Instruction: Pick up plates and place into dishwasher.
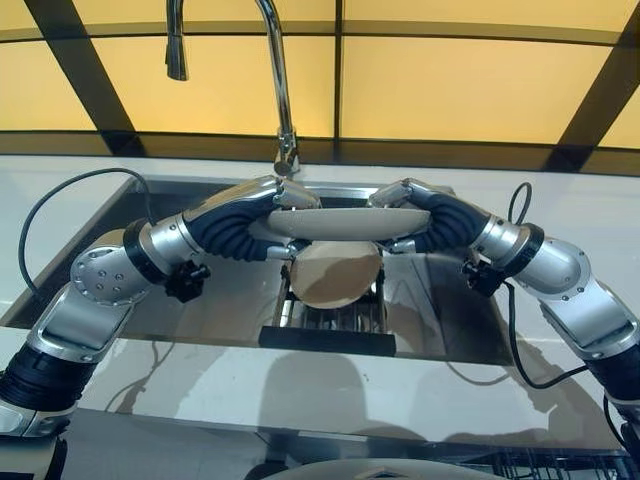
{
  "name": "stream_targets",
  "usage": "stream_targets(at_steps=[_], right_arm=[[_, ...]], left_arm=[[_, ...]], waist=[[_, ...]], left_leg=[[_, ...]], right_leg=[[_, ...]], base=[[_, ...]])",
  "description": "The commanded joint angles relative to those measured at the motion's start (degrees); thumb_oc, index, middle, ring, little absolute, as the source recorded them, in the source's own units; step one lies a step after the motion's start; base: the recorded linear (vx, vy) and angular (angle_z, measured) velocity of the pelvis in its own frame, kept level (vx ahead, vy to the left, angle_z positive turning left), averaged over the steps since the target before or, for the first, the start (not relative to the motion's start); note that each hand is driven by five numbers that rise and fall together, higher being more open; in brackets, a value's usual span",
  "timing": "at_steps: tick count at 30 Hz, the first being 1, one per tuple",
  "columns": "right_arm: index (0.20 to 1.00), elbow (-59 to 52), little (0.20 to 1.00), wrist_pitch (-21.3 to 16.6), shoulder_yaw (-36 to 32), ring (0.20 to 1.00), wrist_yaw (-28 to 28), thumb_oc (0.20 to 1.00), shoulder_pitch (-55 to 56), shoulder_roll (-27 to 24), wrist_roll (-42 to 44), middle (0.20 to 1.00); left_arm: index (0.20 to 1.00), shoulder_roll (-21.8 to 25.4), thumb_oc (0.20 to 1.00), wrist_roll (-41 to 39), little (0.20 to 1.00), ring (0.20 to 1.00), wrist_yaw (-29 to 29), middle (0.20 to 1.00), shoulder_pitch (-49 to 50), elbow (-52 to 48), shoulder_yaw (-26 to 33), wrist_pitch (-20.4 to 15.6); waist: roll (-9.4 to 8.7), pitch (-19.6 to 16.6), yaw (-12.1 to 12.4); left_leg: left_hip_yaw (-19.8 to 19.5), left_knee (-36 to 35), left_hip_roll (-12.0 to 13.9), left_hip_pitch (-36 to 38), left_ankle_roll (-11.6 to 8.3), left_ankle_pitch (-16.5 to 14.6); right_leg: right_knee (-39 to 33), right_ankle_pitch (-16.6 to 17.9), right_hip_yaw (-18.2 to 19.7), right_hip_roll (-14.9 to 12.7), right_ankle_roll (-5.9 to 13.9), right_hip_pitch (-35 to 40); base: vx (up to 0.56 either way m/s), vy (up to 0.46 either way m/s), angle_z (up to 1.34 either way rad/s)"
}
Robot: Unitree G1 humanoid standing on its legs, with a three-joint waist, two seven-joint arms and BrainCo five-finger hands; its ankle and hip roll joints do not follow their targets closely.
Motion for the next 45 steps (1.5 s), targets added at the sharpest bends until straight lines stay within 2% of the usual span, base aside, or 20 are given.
stream_targets(at_steps=[1,7,9,10,11,12,16,20,27,33,37,44,45], right_arm=[[0.2,-1.19,0.2,-3.03,-0.12,0.2,-3.63,0.2,0.81,4.51,0.48,0.2],[0.2,-1.62,0.2,-3.73,-2.23,0.2,-6.68,0.2,2.27,6.33,-1.55,0.2],[0.2,-1.24,0.2,-4.52,-2.99,0.2,-8.46,0.2,2.63,6.99,-2.55,0.2],[0.2,-0.69,0.2,-4.95,-3.59,0.2,-9.81,0.2,2.68,7.27,-3.06,0.2],[0.2,-0.22,0.2,-5.29,-3.91,0.2,-10.32,0.2,2.73,7.45,-3.35,0.2],[0.2,0.41,0.2,-5.55,-4.75,0.2,-11.35,0.2,2.86,7.57,-3.95,0.2],[0.2,1.29,0.2,-6.74,-7.48,0.2,-12.34,0.2,4.47,8.07,-5.71,0.2],[0.2,0.46,0.2,-6.28,-10.17,0.2,-13.28,0.2,5.88,7.47,-6.57,0.2],[0.2,1.16,0.2,-7.12,-15.98,0.2,-14.8,0.2,8.44,6.37,-8.71,0.2],[0.2,1.58,0.2,-6.66,-20.97,0.2,-17.69,0.2,10.77,4.55,-9.93,0.2],[0.2,2.06,0.2,-5.63,-25.36,0.2,-20.46,0.2,13.14,3.43,-11.76,0.2],[0.2,2.92,0.2,-3.33,-34.16,0.2,-23.26,0.2,18.93,1.5,-13.67,0.2],[0.2,3.03,0.2,-2.85,-35.77,0.2,-23.4,0.2,19.96,1.07,-13.63,0.2]], left_arm=[[0.2,-3.22,0.2,-5.82,0.2,0.2,1.25,0.2,-2.34,-3.25,3.95,-3.26],[0.2,-4.44,0.2,-5.11,0.2,0.2,2.14,0.2,-2.61,-3.51,4.48,-2.02],[0.2,-4.91,0.2,-3.9,0.2,0.2,3.82,0.2,-2.54,-3.11,4.53,-0.41],[0.843,-5.28,0.843,-3.15,0.843,0.843,4.36,0.843,-2.45,-2.48,4.57,-0.01],[1.0,-5.38,1.0,-2.42,1.0,1.0,5.38,1.0,-2.26,-1.97,4.59,-0.35],[1.0,-5.48,1.0,-1.78,1.0,1.0,8.5,1.0,-1.91,-1.35,5.08,0.05],[1.0,-7.05,1.0,-1.63,1.0,1.0,13.87,1.0,0.07,0.32,7.77,-0.89],[1.0,-7.52,1.0,0.4,1.0,1.0,18.99,1.0,1.58,0.07,10.07,-1.15],[1.0,-8.18,1.0,3.06,1.0,1.0,28.11,1.0,4.41,0.82,15.84,-4.13],[1.0,-8.09,1.0,1.21,1.0,1.0,30.7,1.0,6.05,1.64,18.66,-3.92],[1.0,-8.52,1.0,0.68,1.0,1.0,31.01,1.0,6.52,2.28,19.28,-3.32],[1.0,-8.5,1.0,-1.3,1.0,1.0,31.88,1.0,7.28,4.21,20.88,-2.88],[1.0,-8.56,1.0,-1.03,1.0,1.0,32.58,1.0,7.46,4.69,21.19,-2.73]], waist=[[0.15,-3.19,-0.49],[0.52,-3.19,-0.96],[0.63,-3.18,-1.09],[0.65,-3.2,-1.15],[0.68,-3.24,-1.18],[0.67,-3.3,-1.22],[0.77,-3.57,-1.43],[0.75,-3.69,-1.78],[0.49,-4.09,-2.87],[0.32,-4.29,-4.49],[0.3,-4.04,-6.46],[0.04,-3.58,-10.81],[-0.09,-3.6,-12.03]], left_leg=[[1.68,4.09,-1.64,1.76,4.27,-9.7],[2.66,3.61,-1.02,1.89,3.87,-9.33],[3.02,3.46,-0.7,1.96,3.68,-9.24],[3.2,3.46,-0.52,1.97,3.56,-9.2],[3.27,3.4,-0.41,1.99,3.48,-9.16],[3.34,3.41,-0.25,1.98,3.37,-9.12],[3.7,3.21,0.3,1.84,3.13,-8.89],[3.79,2.92,0.63,1.82,2.9,-8.72],[4.21,2.32,1.08,1.89,2.47,-8.51],[5.84,2.01,1.74,2.17,2.39,-8.37],[7.0,1.76,2.09,3.1,2.68,-9.14],[9.58,3.22,2.23,4.64,3.37,-10.86],[10.12,3.88,2.31,4.86,3.45,-11.34]], right_leg=[[4.07,-0.21,2.29,3.53,-3.34,-5.76],[3.52,-0.2,2.02,3.94,-3.51,-5.47],[3.43,-0.23,1.71,4.01,-3.55,-5.38],[3.4,-0.29,1.55,4.07,-3.57,-5.32],[3.35,-0.29,1.48,4.1,-3.61,-5.28],[3.31,-0.31,1.36,4.16,-3.66,-5.26],[2.85,-0.3,1.37,4.49,-3.9,-5.3],[2.56,-0.22,1.55,4.75,-4.0,-5.44],[1.75,0.23,2.76,5.3,-4.14,-6.02],[1.99,0.46,4.02,5.79,-4.15,-7.07],[3.61,-0.96,5.63,6.63,-4.26,-7.57],[4.35,-1.14,10.46,8.3,-4.55,-8.53],[3.97,-0.85,11.73,8.67,-4.59,-8.76]], base=[[-0.04,-0.015,-0.01],[-0.05,-0.018,-0.01],[-0.06,-0.024,0.0],[-0.05,-0.022,0.0],[-0.06,-0.023,0.0],[-0.06,-0.016,0.0],[-0.06,-0.009,0.0],[-0.05,-0.002,-0.01],[-0.03,0.006,-0.1],[-0.02,0.011,-0.17],[0.01,0.024,-0.21],[-0.02,0.0,-0.27],[-0.02,-0.036,-0.33]])
